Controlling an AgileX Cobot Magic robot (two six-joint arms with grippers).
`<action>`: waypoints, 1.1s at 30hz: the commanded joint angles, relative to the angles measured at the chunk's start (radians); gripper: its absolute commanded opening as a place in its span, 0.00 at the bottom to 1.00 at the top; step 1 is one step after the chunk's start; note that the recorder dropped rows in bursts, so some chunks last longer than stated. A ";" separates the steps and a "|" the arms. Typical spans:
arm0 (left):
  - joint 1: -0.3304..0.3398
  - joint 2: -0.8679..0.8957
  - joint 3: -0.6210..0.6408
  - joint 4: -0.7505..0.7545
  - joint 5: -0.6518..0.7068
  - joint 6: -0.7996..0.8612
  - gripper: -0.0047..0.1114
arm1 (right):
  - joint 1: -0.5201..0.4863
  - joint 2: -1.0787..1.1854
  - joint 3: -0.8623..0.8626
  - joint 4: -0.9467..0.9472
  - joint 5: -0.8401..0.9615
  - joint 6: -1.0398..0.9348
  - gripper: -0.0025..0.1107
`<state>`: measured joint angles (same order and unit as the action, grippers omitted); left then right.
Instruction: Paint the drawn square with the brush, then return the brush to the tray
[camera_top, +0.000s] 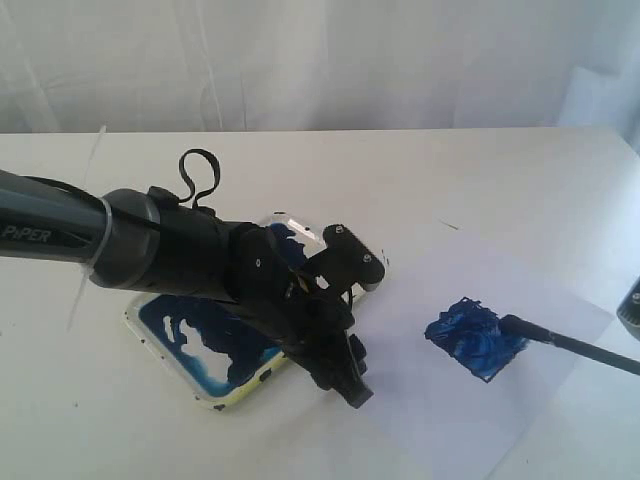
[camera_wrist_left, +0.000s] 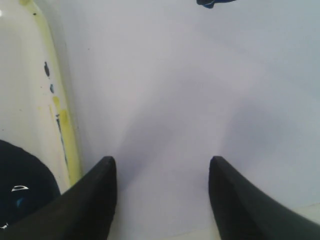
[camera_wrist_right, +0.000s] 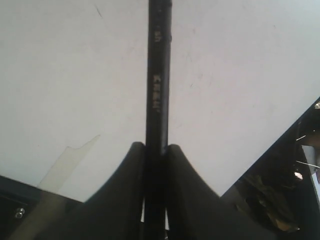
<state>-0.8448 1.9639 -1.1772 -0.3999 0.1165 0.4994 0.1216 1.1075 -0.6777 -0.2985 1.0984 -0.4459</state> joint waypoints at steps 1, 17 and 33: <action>-0.005 0.016 0.012 -0.003 0.040 -0.007 0.55 | -0.001 0.000 0.002 -0.010 0.017 0.007 0.02; -0.005 0.016 0.012 -0.003 0.040 -0.007 0.55 | -0.001 -0.009 0.000 -0.035 0.050 0.005 0.02; -0.005 0.016 0.012 -0.003 0.040 -0.007 0.55 | -0.001 -0.079 0.000 0.089 0.108 -0.205 0.02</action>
<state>-0.8448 1.9639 -1.1772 -0.3999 0.1165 0.4994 0.1216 1.0373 -0.6771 -0.2062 1.1944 -0.6378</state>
